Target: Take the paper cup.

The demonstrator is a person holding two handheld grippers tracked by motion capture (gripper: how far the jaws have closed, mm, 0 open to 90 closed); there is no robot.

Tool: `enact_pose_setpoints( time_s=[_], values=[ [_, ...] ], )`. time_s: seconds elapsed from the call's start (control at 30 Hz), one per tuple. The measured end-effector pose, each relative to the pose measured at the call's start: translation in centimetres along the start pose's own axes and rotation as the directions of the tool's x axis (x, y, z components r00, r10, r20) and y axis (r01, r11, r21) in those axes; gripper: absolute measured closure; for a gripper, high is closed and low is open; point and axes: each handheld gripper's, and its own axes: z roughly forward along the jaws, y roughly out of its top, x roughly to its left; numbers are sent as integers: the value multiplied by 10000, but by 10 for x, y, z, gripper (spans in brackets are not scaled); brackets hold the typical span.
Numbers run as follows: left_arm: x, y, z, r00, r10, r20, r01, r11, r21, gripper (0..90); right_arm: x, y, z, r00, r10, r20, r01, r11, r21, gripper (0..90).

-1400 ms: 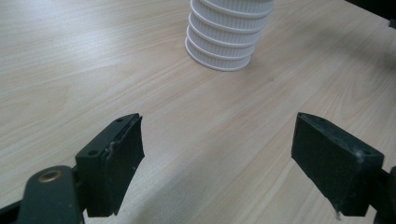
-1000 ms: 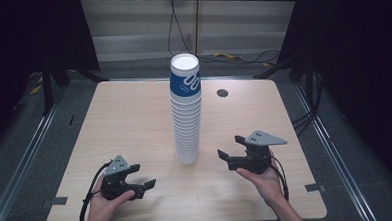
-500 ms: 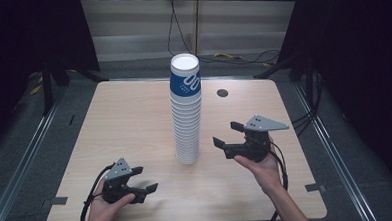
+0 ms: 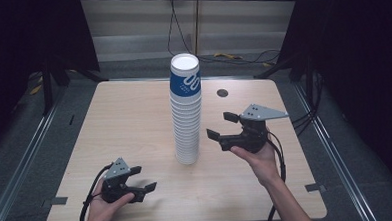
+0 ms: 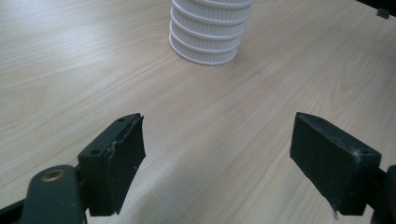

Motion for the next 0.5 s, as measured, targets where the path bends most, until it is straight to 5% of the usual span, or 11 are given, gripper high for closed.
enact_pose_setpoints(
  time_s=[0.27, 0.5],
  values=[
    [1, 0, -1, 9998, -157, 88, 157, 9999, -2, 181, 3, 21, -2, 9998, -200, -56, 196, 9976, -670, 220],
    [1, -1, -1, 9998, -192, 69, 192, 9998, 21, 185, 5, 41, -6, 9981, -473, -400, 447, 9971, -616, 174]
  ],
)
